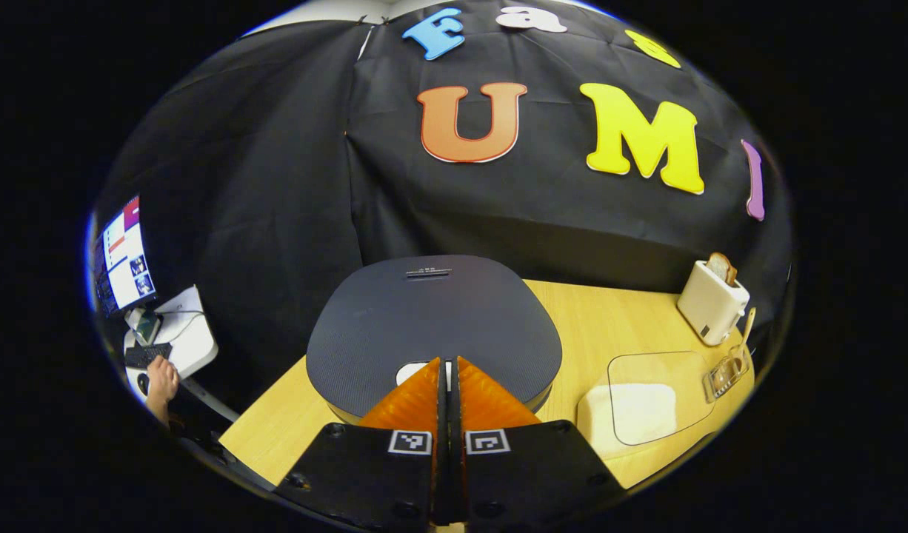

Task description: Close the left gripper, press the button to open the rice cooker; take a wooden spoon from the chopstick holder with the right hand, scoop a spoonful of rice and pour it into the rice cooker, then put the wooden spoon back into the chopstick holder.

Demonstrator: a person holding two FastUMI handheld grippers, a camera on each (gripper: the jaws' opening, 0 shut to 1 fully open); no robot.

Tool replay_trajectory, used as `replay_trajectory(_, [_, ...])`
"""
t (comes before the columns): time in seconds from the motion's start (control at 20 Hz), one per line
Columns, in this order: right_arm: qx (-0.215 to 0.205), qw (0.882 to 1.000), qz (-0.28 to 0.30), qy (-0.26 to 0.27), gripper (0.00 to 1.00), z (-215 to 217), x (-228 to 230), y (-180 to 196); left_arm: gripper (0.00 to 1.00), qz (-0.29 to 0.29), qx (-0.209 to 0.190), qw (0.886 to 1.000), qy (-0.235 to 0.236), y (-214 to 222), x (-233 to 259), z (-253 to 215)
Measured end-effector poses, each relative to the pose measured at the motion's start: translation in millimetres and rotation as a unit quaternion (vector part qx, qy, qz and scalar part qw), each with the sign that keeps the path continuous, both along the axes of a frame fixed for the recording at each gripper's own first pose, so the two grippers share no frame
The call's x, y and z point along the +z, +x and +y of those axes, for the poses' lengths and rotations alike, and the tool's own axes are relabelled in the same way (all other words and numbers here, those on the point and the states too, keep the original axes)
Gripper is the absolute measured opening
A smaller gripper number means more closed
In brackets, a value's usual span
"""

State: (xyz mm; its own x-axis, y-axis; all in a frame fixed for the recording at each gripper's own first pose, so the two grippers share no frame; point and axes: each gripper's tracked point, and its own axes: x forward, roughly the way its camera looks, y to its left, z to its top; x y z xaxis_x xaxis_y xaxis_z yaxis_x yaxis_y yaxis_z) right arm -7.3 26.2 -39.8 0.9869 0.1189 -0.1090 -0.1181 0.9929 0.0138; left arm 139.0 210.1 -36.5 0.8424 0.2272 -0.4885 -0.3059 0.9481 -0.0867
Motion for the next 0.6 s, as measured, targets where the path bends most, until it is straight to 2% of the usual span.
replay_trajectory(0.1, [0.002,1.0,-0.008,-0.003,0.95,1.3,6.1,-3.8,0.03,0.003,-0.008,1.0,-0.024,-0.1,-0.5,-3.0])
replay_trajectory(0.35, [-0.004,1.0,-0.021,-0.008,0.95,-2.3,13.6,-8.1,0.03,-0.013,-0.017,0.999,-0.04,0.0,21.8,-1.2])
replay_trajectory(0.55, [-0.009,1.0,-0.023,-0.002,0.95,-8.1,15.8,-5.9,0.03,-0.094,-0.016,0.995,0.014,-7.4,90.7,4.0])
replay_trajectory(0.6, [-0.01,1.0,-0.02,0.001,0.96,-9.9,13.1,-4.1,0.02,-0.098,-0.02,0.995,0.009,-13.4,100.4,-2.9])
